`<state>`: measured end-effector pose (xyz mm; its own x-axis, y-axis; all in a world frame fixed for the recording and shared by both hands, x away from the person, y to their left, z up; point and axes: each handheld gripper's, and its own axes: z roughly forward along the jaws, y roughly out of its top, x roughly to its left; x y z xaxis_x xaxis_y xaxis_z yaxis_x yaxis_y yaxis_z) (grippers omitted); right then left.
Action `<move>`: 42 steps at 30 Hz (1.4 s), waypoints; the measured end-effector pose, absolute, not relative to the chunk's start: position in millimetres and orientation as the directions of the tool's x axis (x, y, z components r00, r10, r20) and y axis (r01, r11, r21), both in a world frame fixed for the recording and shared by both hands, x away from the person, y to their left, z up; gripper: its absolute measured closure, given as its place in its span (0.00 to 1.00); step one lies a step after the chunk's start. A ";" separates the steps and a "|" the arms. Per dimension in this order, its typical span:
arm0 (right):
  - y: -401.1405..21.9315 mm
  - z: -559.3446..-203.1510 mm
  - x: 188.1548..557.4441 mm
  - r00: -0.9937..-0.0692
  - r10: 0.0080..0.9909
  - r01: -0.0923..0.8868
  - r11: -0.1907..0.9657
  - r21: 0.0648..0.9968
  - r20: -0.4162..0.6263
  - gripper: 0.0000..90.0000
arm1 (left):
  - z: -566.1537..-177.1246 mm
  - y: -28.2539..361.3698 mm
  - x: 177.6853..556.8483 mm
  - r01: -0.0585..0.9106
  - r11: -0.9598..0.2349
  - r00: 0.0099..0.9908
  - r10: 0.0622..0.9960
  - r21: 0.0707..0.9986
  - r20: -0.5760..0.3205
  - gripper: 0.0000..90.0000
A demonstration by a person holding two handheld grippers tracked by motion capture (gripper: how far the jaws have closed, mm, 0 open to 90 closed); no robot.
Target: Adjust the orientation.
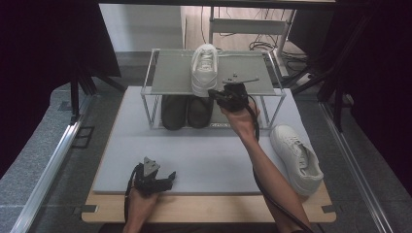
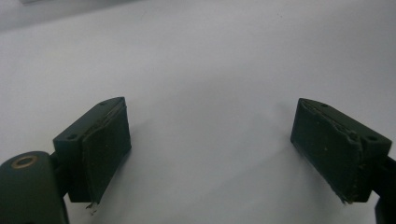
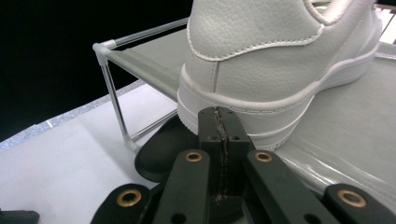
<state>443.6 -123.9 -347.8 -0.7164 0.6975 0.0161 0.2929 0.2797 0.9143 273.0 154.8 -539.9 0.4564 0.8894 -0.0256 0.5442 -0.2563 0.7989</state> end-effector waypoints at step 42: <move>-142.8 -363.9 415.4 -0.734 0.679 0.293 0.330 0.897 -0.010 0.43 | -539.8 154.7 272.8 0.545 -0.257 0.455 0.890 0.798 -0.024 0.13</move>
